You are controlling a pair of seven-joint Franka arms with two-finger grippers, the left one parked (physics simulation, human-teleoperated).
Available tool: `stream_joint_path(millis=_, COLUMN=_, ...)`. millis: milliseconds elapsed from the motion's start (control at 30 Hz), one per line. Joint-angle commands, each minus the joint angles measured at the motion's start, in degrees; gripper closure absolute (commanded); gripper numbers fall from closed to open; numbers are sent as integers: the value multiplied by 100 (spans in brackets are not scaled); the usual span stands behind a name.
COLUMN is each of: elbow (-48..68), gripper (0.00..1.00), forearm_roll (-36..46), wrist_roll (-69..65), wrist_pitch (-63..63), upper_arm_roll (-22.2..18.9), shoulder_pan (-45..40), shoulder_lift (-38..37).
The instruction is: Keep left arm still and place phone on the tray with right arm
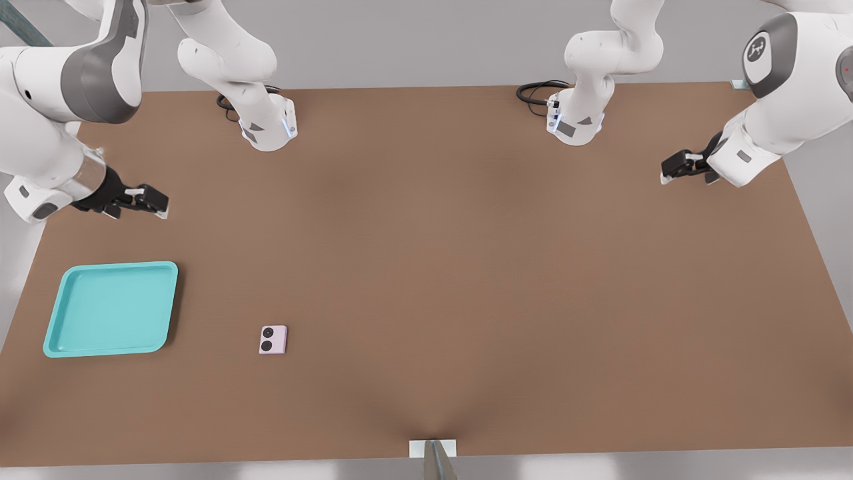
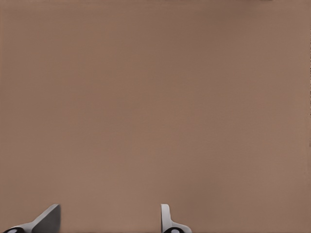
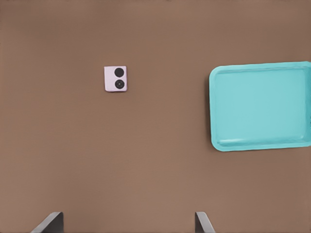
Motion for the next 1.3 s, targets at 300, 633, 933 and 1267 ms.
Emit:
stream_joint_path(millis=300, elbow=8, gripper=0, forearm_roll=-29, wrist_roll=384, wrist_pitch=3278, upper_arm_roll=388, shoulder_pan=723, shoulder_lift=2389)
stream_joint_path(millis=633, elbow=148, gripper=0, forearm_roll=-91, wrist_roll=200, wrist_pitch=5405, upper_arm_roll=301, shoulder_pan=547, shoulder_lift=4366)
stream_joint_path(millis=933, elbow=-230, gripper=0, forearm_roll=-73, wrist_roll=191, wrist_pitch=5704, upper_arm_roll=309, shoulder_pan=503, shoulder_lift=4648)
stream_joint_path(millis=1267, elbow=-396, gripper=0, forearm_roll=-689, wrist_roll=1017, wrist_pitch=5652, upper_arm_roll=301, shoulder_pan=529, shoulder_lift=4613)
